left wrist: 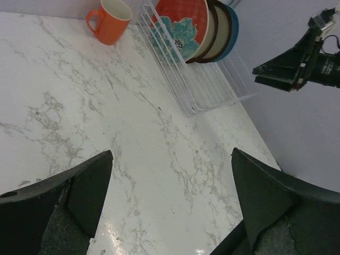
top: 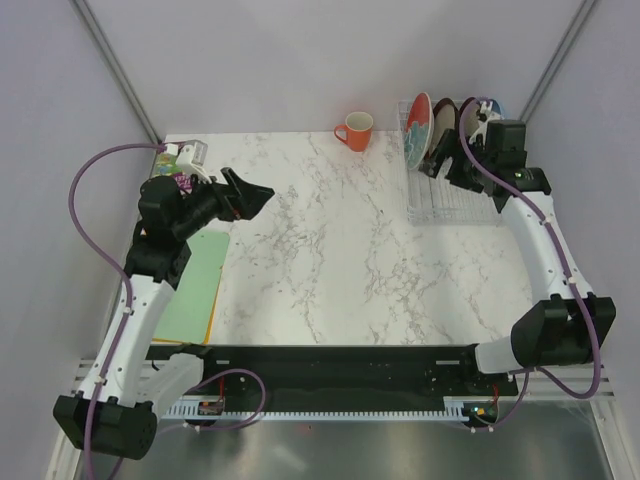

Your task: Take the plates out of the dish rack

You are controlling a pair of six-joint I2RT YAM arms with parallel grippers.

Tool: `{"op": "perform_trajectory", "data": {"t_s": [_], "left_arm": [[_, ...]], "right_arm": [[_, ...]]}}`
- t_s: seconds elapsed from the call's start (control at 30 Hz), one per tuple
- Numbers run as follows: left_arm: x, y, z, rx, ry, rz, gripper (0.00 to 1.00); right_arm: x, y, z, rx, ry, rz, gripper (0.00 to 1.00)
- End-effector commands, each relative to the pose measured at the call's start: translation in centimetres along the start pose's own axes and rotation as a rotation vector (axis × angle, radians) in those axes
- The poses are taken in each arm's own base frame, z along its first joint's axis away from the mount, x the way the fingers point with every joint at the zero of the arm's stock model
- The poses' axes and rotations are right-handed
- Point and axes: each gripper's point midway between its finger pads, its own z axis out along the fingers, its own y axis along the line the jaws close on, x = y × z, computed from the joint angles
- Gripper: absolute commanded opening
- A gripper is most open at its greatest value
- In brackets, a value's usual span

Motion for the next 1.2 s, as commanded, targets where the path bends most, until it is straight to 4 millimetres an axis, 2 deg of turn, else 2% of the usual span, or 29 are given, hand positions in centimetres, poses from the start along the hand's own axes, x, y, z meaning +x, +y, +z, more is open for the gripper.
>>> {"op": "perform_trajectory", "data": {"t_s": [0.0, 0.07, 0.13, 0.17, 0.2, 0.23, 0.27, 0.3, 0.33, 0.37, 0.4, 0.47, 0.5, 0.57, 0.6, 0.63, 0.67, 0.77, 0.83, 0.9, 0.97, 1.03, 1.17], "left_arm": [[-0.6, 3.3, -0.2, -0.173, -0.038, -0.031, 1.00], [-0.8, 4.4, -0.1, -0.225, -0.039, -0.039, 1.00], [-0.8, 5.3, -0.2, -0.276, -0.036, -0.064, 1.00], [-0.9, 5.8, -0.2, -0.299, -0.040, -0.067, 1.00], [-0.9, 6.0, -0.2, -0.301, -0.040, -0.070, 1.00], [-0.6, 6.2, 0.0, -0.303, -0.026, -0.075, 1.00], [-0.5, 6.0, 0.2, -0.283, -0.015, -0.075, 1.00], [-0.4, 6.0, 0.2, -0.279, -0.009, -0.079, 1.00], [-0.3, 6.0, 0.3, -0.276, -0.005, -0.092, 1.00], [0.0, 6.1, 0.5, -0.275, 0.001, -0.100, 1.00], [0.1, 6.2, 0.6, -0.270, 0.003, -0.102, 1.00], [0.3, 6.5, 1.0, -0.266, 0.008, -0.102, 1.00], [0.4, 6.6, 1.2, -0.265, 0.010, -0.105, 1.00], [0.4, 6.7, 1.6, -0.255, 0.007, -0.100, 0.99], [0.6, 7.0, 1.9, -0.259, 0.017, -0.107, 0.98], [0.7, 7.1, 2.0, -0.260, 0.020, -0.109, 0.96], [0.8, 7.2, 2.1, -0.257, 0.020, -0.110, 0.95], [1.2, 7.7, 2.7, -0.253, 0.026, -0.112, 0.94], [1.7, 7.8, 3.1, -0.242, 0.047, -0.124, 0.94], [2.0, 8.0, 3.6, -0.233, 0.060, -0.131, 0.93], [2.4, 8.3, 3.7, -0.235, 0.068, -0.134, 0.93], [2.7, 8.6, 4.0, -0.237, 0.072, -0.136, 0.93], [2.9, 9.0, 4.3, -0.239, 0.077, -0.131, 0.90]], "right_arm": [[-6.8, 0.9, -1.6, 0.061, -0.186, -0.116, 0.98], [-8.2, 1.7, -1.8, 0.044, -0.221, -0.137, 0.98], [-8.5, 2.9, -0.3, -0.042, -0.200, -0.190, 0.98], [-10.0, 3.4, -0.4, -0.042, -0.225, -0.194, 0.98], [-10.0, 2.6, 1.7, -0.018, -0.188, -0.174, 0.98], [-10.7, 2.1, 2.4, 0.020, -0.193, -0.179, 0.98], [-12.3, 2.4, 2.3, 0.057, -0.221, -0.186, 0.98], [-12.1, 1.8, 4.3, 0.094, -0.200, -0.220, 0.98], [-12.4, 1.6, 5.0, 0.134, -0.207, -0.238, 0.98], [-14.3, 0.9, 4.6, 0.230, -0.260, -0.252, 0.98], [-13.6, 0.6, 6.6, 0.259, -0.222, -0.297, 0.98], [-15.0, 0.3, 7.0, 0.333, -0.253, -0.312, 0.98], [-14.2, 0.3, 8.9, 0.348, -0.233, -0.335, 0.98], [-14.5, 0.5, 9.9, 0.389, -0.247, -0.380, 0.98], [-13.8, 0.0, 11.3, 0.438, -0.238, -0.400, 0.98], [-13.8, -0.3, 11.8, 0.462, -0.238, -0.414, 0.98], [-14.2, -0.3, 12.1, 0.475, -0.258, -0.414, 0.98], [-14.2, -1.7, 14.2, 0.564, -0.270, -0.442, 0.98], [-15.1, -2.3, 14.1, 0.628, -0.303, -0.445, 0.98], [-15.0, -3.3, 14.9, 0.674, -0.304, -0.454, 0.97], [-15.3, -3.3, 15.4, 0.675, -0.320, -0.459, 0.96], [-15.8, -3.0, 15.7, 0.662, -0.342, -0.456, 0.92], [-15.2, -3.1, 17.4, 0.640, -0.317, -0.487, 0.78]]}}
